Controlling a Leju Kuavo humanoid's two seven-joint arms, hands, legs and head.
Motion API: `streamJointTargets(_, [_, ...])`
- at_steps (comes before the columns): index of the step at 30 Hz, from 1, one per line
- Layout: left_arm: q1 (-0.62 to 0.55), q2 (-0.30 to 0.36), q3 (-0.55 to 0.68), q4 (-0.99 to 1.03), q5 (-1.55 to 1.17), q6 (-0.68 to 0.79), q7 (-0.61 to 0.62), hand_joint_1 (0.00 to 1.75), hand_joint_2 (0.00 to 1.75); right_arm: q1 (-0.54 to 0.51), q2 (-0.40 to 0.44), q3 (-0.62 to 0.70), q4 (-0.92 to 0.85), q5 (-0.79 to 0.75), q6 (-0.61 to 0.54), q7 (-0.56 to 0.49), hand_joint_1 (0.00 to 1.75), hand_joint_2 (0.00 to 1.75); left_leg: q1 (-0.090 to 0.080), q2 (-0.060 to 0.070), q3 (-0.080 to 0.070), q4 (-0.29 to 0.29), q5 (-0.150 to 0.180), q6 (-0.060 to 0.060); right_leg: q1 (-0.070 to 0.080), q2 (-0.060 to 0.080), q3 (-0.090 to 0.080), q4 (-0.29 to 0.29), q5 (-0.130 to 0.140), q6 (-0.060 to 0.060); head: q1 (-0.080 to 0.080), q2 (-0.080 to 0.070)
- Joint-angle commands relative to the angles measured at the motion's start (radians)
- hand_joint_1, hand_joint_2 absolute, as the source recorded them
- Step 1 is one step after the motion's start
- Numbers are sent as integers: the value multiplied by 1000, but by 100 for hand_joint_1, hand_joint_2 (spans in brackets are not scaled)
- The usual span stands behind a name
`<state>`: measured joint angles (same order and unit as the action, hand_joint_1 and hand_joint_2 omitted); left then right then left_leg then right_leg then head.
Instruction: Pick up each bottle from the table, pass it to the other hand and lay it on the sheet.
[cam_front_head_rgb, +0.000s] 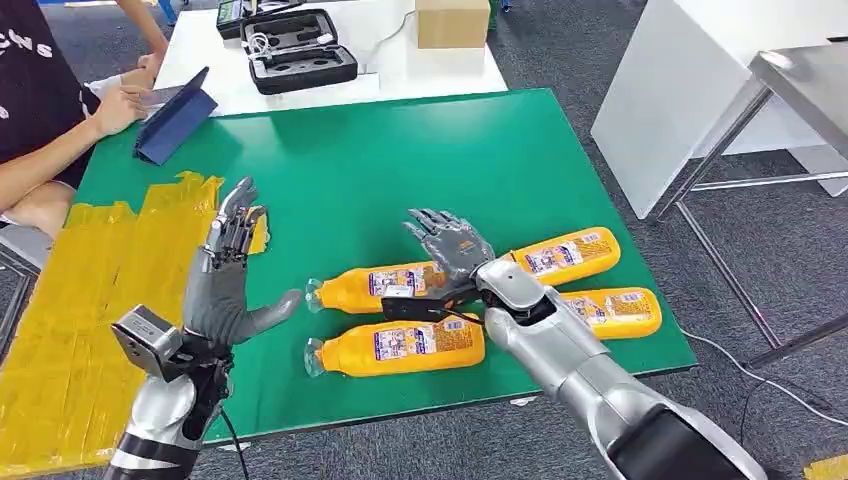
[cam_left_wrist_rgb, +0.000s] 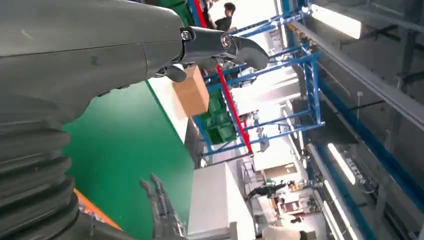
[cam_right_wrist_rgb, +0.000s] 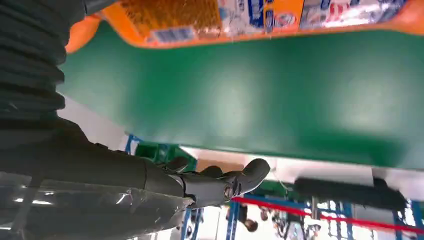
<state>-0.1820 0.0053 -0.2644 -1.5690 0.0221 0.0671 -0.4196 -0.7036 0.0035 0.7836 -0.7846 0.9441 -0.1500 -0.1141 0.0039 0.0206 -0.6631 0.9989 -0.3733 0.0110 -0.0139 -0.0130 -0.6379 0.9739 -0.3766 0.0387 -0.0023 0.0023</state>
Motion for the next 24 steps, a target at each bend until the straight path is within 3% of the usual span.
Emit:
streamJointTargets(1, [-58,-1,-38,111,8,3,2,0,175,-121,79,44,278,-10,-7,-7,0,175,0,-2,6,1,-3,-1,0,1,6,1,-3,-2,0,0])
streamJointTargets(11, [-63,2,-40,129,25,3,3,0,175,-135,105,35,345,-30,27,-3,0,175,0,-2,3,0,-1,0,0,0,2,0,-1,-1,0,0])
streamJointTargets(16, [-70,-3,-46,136,38,2,-4,0,175,-149,118,20,405,-55,72,-1,0,175,1,-3,8,2,-4,-1,0,0,8,2,-4,-2,0,0])
streamJointTargets(17, [-70,-3,-48,134,40,2,-9,0,175,-153,121,22,415,-56,85,-2,24,175,1,-4,10,3,-5,-1,1,-1,10,3,-6,-3,0,0])
streamJointTargets(18, [-70,-3,-48,134,40,2,-9,0,175,-153,121,22,415,-56,85,-2,24,175,0,-2,5,0,-2,-1,0,0,4,1,-2,-2,0,0])
streamJointTargets(19, [-70,-3,-48,134,40,2,-9,0,175,-153,121,22,415,-56,85,-2,66,175,0,-3,6,1,-3,-1,0,-1,6,1,-3,-2,0,0])
streamJointTargets(20, [-66,0,-56,125,33,4,-19,0,175,-156,125,25,429,-56,104,-2,129,175,0,-2,2,0,-1,0,0,-1,2,0,-1,-1,0,0])
streamJointTargets(24, [-55,4,-67,100,27,10,-33,0,175,-158,129,22,452,-65,141,10,136,175,0,-2,4,0,-2,-1,0,0,4,1,-2,-1,0,0])
